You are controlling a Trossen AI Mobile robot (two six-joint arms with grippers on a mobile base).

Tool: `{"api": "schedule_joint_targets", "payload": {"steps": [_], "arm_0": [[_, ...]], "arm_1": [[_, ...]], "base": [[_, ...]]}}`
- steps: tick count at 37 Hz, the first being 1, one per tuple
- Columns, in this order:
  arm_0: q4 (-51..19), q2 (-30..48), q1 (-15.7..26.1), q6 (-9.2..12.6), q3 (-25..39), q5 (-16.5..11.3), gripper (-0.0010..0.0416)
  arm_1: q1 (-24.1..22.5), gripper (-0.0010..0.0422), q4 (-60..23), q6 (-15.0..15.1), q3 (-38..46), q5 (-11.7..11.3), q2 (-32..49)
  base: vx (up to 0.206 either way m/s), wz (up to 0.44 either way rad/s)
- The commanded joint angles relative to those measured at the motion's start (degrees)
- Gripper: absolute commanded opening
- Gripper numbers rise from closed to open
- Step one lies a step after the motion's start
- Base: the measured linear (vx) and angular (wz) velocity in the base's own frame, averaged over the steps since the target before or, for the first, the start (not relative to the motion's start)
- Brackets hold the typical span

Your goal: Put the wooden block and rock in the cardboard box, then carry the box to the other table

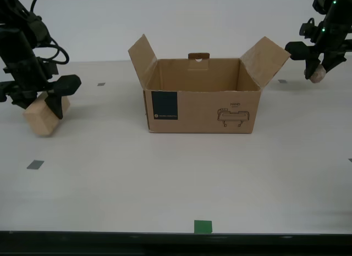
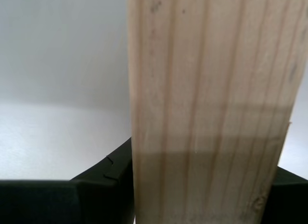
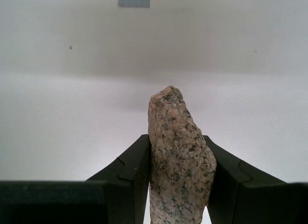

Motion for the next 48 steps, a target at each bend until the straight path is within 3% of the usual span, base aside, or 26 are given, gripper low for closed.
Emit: {"api": "schedule_joint_targets", "payload": {"steps": [1, 12, 19, 48], "arm_0": [[-0.6, -1.3, 0.0, 0.3, 0.1, 0.0, -0.0001], [-2.3, -5.3, 0.1, 0.6, 0.0, 0.0, -0.0001], [-3.1, -8.9, 0.4, 1.1, -0.1, -1.5, -0.0001], [-6.7, -25.6, 3.0, 2.2, -0.4, -1.6, -0.0001]], "arm_1": [[-0.3, -0.0001, -1.0, -0.5, 0.8, 0.3, -1.7], [-1.0, -0.0001, -2.6, -0.5, 3.3, 0.5, -7.7], [-2.0, -0.0001, -5.9, -0.3, 6.6, 1.0, -11.1], [-13.8, -0.0001, -11.8, 1.0, 26.7, 1.0, -13.4]], "base": [[0.000, 0.000], [0.000, 0.000], [0.000, 0.000], [0.000, 0.000]]}}
